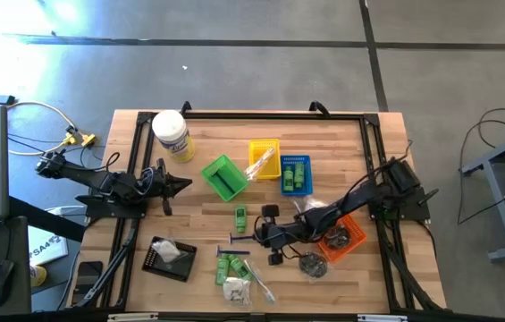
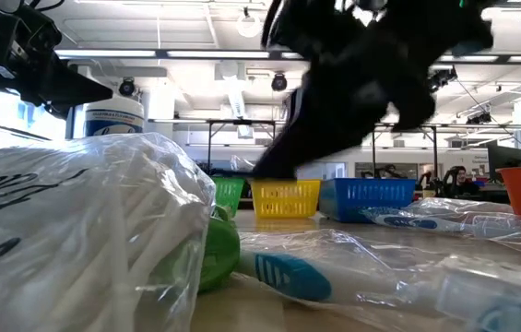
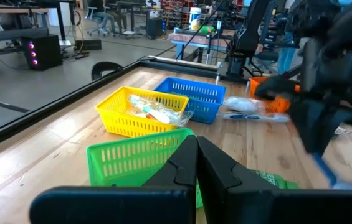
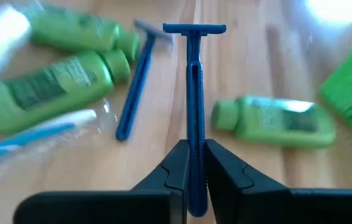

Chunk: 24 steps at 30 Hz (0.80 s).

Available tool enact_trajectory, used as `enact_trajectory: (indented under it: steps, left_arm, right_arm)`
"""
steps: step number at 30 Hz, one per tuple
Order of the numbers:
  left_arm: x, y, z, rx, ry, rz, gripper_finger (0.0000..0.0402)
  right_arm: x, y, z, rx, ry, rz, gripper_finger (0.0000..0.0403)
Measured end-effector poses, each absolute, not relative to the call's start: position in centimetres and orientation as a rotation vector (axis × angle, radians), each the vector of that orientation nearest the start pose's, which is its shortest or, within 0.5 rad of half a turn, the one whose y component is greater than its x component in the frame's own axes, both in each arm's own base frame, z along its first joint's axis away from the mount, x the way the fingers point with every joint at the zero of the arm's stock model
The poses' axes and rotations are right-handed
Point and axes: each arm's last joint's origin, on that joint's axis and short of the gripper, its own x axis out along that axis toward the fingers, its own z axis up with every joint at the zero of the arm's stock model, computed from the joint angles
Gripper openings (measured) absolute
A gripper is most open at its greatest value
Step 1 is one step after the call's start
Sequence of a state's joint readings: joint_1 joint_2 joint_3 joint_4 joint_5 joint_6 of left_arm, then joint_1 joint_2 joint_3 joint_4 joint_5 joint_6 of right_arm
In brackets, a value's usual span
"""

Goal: Pick & Place Travel size toiletries
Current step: Put the blue razor into the green basket

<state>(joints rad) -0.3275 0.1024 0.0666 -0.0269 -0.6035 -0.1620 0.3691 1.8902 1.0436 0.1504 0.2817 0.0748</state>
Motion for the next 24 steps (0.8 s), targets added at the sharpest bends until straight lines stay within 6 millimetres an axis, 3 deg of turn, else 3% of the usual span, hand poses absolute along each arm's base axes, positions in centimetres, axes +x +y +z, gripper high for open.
enact_trajectory:
  steps: [6, 14, 18, 24]
  left_arm:
    - [9.6, -1.5, 17.6, -0.131, 0.038, 0.280, 0.0000]
    - [9.6, -1.5, 17.5, -0.129, 0.041, 0.280, 0.0000]
    - [9.6, -1.5, 17.5, -0.115, 0.047, 0.281, 0.0000]
    - [9.6, -1.5, 17.5, -0.100, 0.051, 0.280, 0.0000]
  right_arm:
    - [34.3, 12.6, 21.9, -0.180, 0.460, 0.113, 0.0019]
    - [26.9, 9.9, 30.1, -0.146, 0.188, 0.109, 0.0027]
    - [22.5, 7.9, 31.7, -0.090, 0.032, 0.132, 0.0026]
    - [16.8, 5.7, 30.0, -0.020, -0.189, 0.149, 0.0028]
